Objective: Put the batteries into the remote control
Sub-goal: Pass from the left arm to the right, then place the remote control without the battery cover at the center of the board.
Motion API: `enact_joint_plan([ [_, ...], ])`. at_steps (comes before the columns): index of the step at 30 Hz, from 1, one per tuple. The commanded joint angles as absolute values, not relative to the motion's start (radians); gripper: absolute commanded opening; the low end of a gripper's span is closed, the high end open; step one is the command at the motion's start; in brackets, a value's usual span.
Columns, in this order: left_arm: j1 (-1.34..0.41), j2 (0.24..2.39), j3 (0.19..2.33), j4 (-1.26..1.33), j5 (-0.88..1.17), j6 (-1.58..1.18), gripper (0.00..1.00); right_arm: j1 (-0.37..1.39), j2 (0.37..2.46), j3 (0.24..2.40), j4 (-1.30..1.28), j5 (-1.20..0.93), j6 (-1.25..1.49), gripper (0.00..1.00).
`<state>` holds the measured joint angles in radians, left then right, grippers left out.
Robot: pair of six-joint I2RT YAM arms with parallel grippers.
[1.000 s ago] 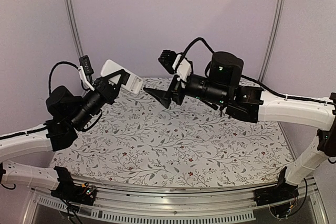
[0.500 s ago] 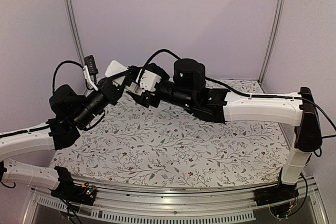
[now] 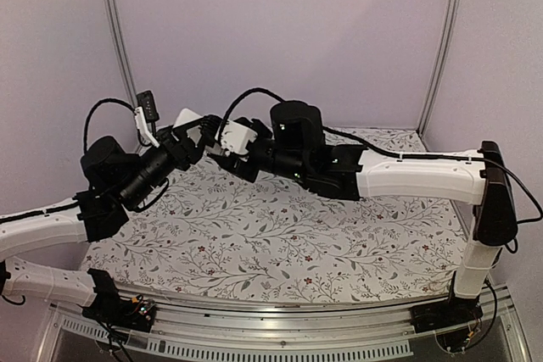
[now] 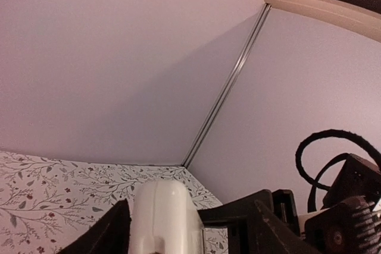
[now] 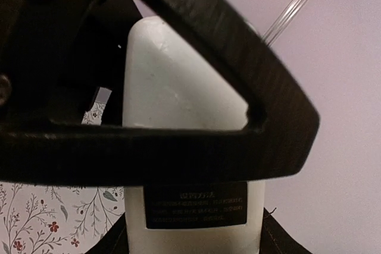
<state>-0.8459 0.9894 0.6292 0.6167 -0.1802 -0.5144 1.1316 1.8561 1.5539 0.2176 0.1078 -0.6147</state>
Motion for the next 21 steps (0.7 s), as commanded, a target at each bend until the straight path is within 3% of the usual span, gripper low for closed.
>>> enact_joint_plan([
  [1,-0.846,0.907,0.645,0.517,-0.268,-0.405,0.96,1.1,1.797,1.538,-0.039,0.073,-0.548,0.32],
  [11,-0.83,0.722,0.609,0.334,-0.551,-0.233,0.99,1.068,1.756,1.246,-0.324,-0.233,-0.454,0.31],
  [21,-0.826,0.736,0.6,0.317,-0.548,-0.235,0.99,1.068,1.906,1.199,-0.408,-0.219,-0.505,0.29],
])
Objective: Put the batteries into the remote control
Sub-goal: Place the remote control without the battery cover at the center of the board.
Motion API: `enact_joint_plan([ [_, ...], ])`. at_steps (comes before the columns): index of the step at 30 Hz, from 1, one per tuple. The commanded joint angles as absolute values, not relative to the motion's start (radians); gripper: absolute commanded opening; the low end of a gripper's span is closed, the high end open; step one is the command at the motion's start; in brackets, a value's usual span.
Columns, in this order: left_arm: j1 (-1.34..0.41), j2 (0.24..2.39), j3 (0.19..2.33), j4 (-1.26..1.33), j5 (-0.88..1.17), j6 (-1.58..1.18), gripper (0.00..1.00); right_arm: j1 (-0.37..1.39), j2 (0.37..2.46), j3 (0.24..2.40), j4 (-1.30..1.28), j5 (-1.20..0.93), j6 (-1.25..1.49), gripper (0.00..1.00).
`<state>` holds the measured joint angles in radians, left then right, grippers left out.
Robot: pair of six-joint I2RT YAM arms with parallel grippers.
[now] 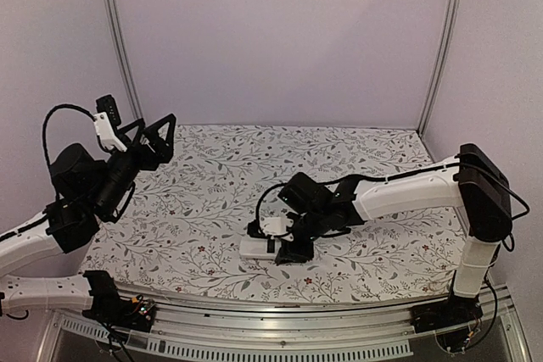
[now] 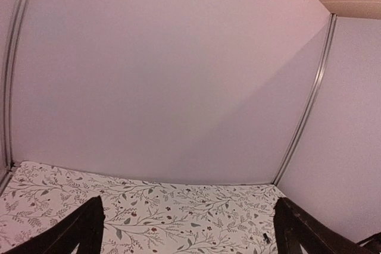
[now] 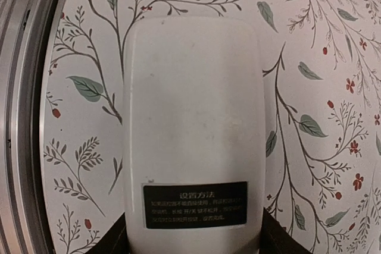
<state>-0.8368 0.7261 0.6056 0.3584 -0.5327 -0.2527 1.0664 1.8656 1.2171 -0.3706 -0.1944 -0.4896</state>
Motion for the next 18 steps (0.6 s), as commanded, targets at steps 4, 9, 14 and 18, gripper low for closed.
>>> enact_joint_plan([
  [4,-0.824,0.737,0.608,0.297,-0.551,-0.234,0.99,1.061,1.947,1.199,-0.417,-0.213,-0.493,0.3],
  [9,-0.824,0.717,0.612,0.286,-0.578,-0.221,0.98,1.048,1.987,1.202,-0.42,-0.216,-0.421,0.32],
  [14,-0.821,0.709,0.619,0.276,-0.589,-0.212,0.98,1.048,1.994,1.2,-0.427,-0.213,-0.404,0.48],
  [18,-0.821,0.705,0.618,0.272,-0.59,-0.21,0.98,1.048,1.977,1.209,-0.437,-0.199,-0.399,0.69],
])
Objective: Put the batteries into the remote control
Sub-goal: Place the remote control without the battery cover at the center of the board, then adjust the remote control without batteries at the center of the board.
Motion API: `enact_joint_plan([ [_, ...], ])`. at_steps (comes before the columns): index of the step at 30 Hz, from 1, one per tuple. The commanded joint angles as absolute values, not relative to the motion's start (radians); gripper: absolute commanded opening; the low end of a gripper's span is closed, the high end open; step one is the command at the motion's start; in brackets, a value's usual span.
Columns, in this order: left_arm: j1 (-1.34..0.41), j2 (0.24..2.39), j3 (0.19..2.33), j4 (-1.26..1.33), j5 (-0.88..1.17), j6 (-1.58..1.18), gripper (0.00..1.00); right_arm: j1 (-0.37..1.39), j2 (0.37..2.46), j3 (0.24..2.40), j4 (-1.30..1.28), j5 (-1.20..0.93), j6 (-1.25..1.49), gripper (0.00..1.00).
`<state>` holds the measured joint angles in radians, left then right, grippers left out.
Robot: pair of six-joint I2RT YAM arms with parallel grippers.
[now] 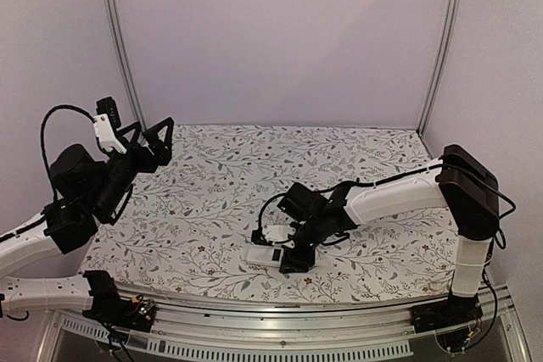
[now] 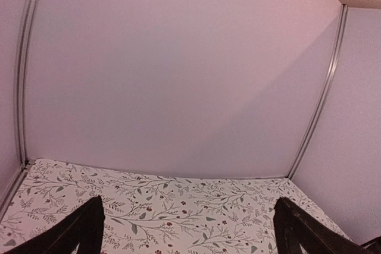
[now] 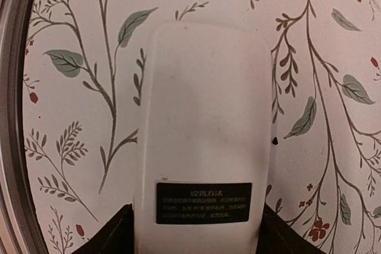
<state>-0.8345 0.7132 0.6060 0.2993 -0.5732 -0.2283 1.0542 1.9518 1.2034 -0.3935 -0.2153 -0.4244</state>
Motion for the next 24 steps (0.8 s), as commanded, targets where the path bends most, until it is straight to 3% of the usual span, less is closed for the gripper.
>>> enact_joint_plan([
  [1,-0.821,0.703,0.617,0.272,-0.592,-0.212,0.98,1.048,1.973,1.211,-0.437,-0.199,-0.4,0.72],
  [6,-0.821,0.703,0.616,0.268,-0.589,-0.207,0.98,1.048,1.932,1.227,-0.441,-0.219,-0.415,0.81],
  [12,-0.821,0.73,0.615,0.237,-0.517,-0.153,0.96,1.025,1.795,1.278,-0.425,-0.288,-0.386,0.83],
  [15,-0.821,0.798,0.653,0.173,-0.331,-0.067,0.94,0.954,1.726,1.315,-0.409,-0.355,-0.256,0.83],
  [20,-0.844,1.072,0.84,-0.185,0.155,0.092,0.97,0.77,1.652,1.281,-0.376,-0.322,0.103,0.82],
  [24,-0.956,1.269,0.927,-0.338,0.244,0.314,1.0,0.662,1.572,1.179,-0.362,-0.205,0.296,0.81],
])
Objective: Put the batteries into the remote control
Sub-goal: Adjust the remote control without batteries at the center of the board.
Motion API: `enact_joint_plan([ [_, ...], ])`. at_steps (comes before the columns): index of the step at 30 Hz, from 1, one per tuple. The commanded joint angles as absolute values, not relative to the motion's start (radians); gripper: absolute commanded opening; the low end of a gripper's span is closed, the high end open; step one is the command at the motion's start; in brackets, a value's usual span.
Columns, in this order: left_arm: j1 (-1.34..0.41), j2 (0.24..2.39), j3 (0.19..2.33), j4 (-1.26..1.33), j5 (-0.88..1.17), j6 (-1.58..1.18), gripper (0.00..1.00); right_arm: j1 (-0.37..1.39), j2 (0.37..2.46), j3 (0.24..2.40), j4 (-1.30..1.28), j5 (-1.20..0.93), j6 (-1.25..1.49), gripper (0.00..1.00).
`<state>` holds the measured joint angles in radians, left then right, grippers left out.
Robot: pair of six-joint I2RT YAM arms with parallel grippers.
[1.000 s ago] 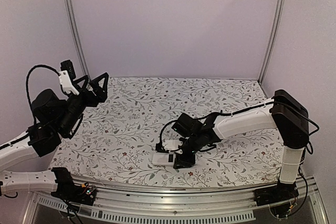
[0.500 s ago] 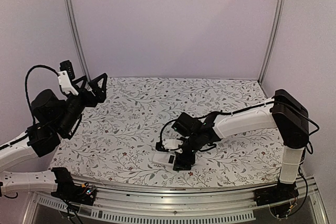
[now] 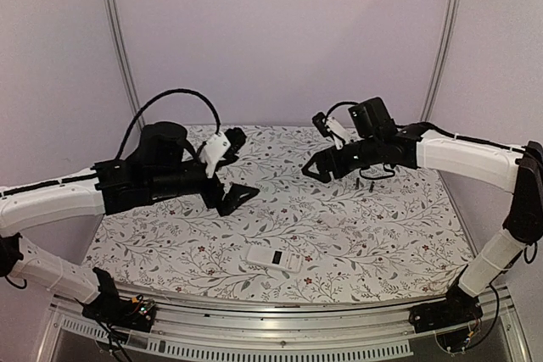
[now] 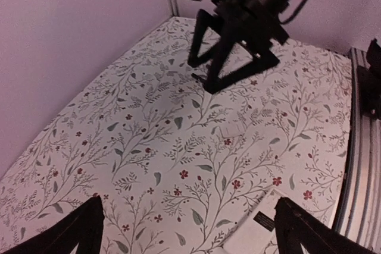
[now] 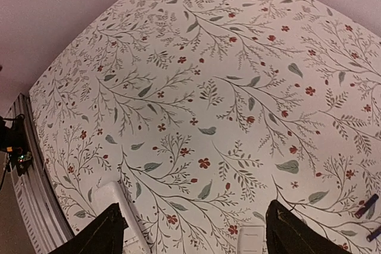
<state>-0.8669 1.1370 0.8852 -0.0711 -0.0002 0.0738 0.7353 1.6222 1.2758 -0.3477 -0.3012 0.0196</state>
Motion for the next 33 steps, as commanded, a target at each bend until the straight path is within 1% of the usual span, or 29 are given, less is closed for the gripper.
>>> enact_joint_plan([
  [1,-0.969,1.301,0.922,-0.346,0.272,0.368,1.0,0.644,1.557,1.152,-0.358,-0.172,0.323,0.81],
  [5,-0.987,1.413,0.929,-0.42,0.393,0.561,1.0,0.565,1.49,1.064,-0.346,-0.128,0.421,0.81],
  [10,-0.978,1.572,0.946,-0.378,0.301,0.703,1.0,0.545,1.45,0.988,-0.308,-0.096,0.444,0.81],
  [13,-0.948,1.666,0.968,-0.33,0.32,0.754,1.0,0.545,1.43,0.943,-0.277,-0.112,0.432,0.81],
  [18,-0.918,1.8,1.055,-0.357,0.381,0.751,1.0,0.545,1.379,0.883,-0.267,-0.097,0.428,0.81],
  [21,-0.917,1.817,1.043,-0.327,0.405,0.74,1.0,0.544,1.341,0.851,-0.262,-0.094,0.426,0.81],
  [24,-0.918,1.837,1.026,-0.305,0.377,0.719,1.0,0.545,1.312,0.835,-0.262,-0.065,0.43,0.82],
  [27,-0.923,1.848,1.009,-0.288,0.364,0.69,0.96,0.545,1.296,0.831,-0.262,-0.037,0.439,0.82],
  [33,-0.938,1.847,0.962,-0.218,0.315,0.625,0.85,0.544,1.294,0.833,-0.262,-0.02,0.446,0.81],
])
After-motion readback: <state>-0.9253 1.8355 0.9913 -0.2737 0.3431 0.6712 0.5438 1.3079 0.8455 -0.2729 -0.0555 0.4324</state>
